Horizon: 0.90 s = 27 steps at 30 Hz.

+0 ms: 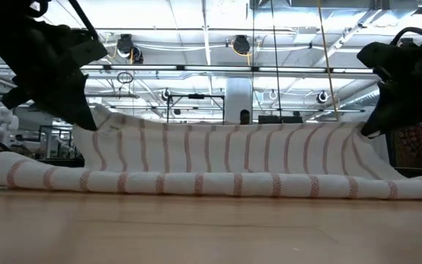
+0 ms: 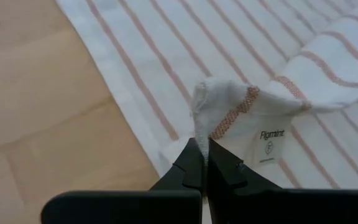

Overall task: Roll towel
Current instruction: Roll the white towel

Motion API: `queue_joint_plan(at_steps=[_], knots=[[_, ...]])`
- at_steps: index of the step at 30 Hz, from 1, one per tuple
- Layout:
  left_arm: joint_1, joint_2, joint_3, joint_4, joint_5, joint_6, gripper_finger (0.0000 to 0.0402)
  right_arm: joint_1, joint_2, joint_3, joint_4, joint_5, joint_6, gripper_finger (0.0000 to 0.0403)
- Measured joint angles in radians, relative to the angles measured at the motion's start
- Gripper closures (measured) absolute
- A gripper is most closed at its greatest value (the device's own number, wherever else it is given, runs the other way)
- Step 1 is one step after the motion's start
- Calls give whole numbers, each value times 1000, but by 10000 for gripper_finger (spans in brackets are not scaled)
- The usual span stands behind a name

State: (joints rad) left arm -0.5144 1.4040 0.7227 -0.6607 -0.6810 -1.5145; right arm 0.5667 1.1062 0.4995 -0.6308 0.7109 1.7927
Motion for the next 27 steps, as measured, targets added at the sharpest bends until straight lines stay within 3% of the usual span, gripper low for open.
queue_joint_plan(at_steps=[4, 9, 19, 27], knots=[[11, 0, 0, -1, 23, -12, 400, 0, 0, 0, 2, -11, 1, 399], [11, 0, 8, -4, 27, -165, 400, -2, -22, 0, 2, -28, -11, 399], [34, 0, 27, -11, 27, -208, 400, -5, -205, 0, -132, -36, -381, 399], [78, 0, 29, 20, 34, -209, 400, -24, -331, 0, -293, -89, -408, 399]])
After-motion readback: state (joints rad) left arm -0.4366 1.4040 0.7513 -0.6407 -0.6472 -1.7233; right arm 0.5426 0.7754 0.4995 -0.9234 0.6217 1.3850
